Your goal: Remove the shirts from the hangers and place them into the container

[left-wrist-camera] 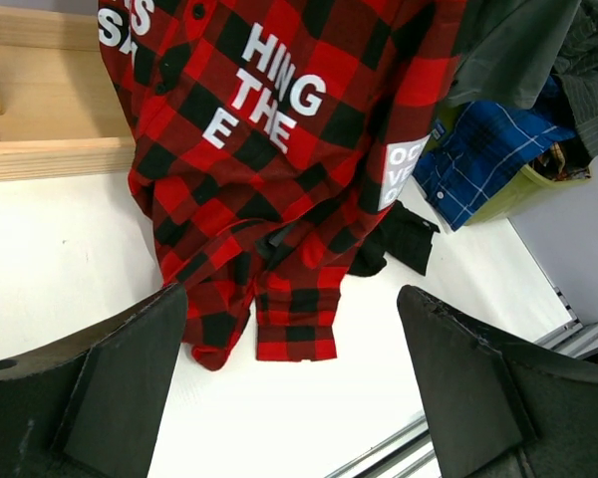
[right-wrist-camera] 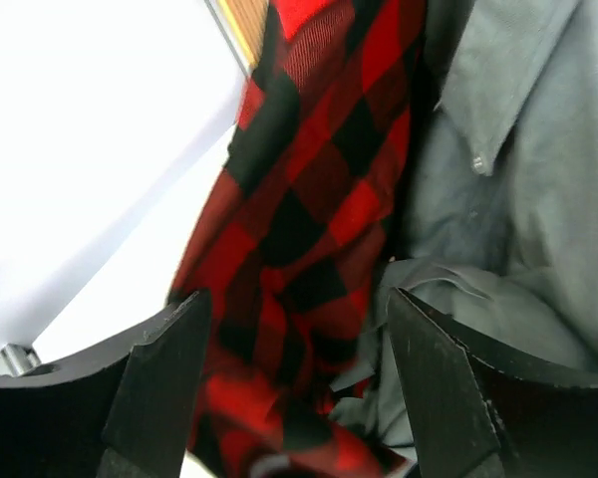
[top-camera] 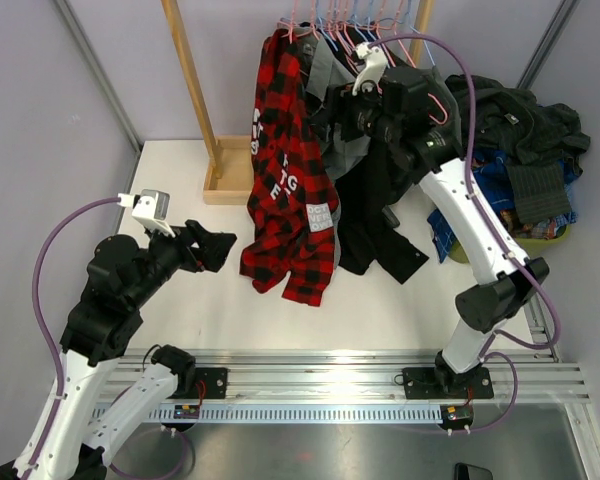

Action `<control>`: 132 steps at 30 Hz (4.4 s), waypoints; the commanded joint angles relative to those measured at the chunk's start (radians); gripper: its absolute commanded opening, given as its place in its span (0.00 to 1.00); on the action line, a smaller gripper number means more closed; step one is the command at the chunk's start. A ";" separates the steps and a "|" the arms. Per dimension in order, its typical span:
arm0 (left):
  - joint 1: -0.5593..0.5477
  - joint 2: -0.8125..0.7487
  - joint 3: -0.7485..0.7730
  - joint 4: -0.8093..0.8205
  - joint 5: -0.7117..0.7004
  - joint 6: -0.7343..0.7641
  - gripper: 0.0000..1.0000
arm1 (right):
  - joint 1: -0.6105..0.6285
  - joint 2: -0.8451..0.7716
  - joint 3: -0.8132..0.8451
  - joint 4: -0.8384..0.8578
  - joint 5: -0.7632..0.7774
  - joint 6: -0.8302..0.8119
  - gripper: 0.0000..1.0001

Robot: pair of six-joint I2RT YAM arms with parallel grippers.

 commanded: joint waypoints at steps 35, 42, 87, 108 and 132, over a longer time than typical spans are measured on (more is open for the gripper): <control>0.000 -0.048 -0.022 -0.004 0.022 -0.016 0.90 | -0.162 0.079 0.059 -0.006 -0.179 0.109 0.00; -0.002 -0.057 -0.025 -0.013 0.012 -0.013 0.90 | -0.141 0.205 0.166 0.027 -0.560 0.144 0.00; 0.000 -0.069 -0.042 -0.007 0.034 -0.032 0.90 | 0.088 -0.177 0.099 -0.220 0.056 -0.168 0.77; 0.000 -0.088 -0.039 -0.034 0.012 -0.013 0.90 | 0.088 0.195 0.380 -0.167 0.479 -0.224 0.29; 0.000 -0.096 -0.047 -0.028 0.026 -0.021 0.89 | 0.088 -0.263 -0.107 0.142 0.571 -0.267 0.00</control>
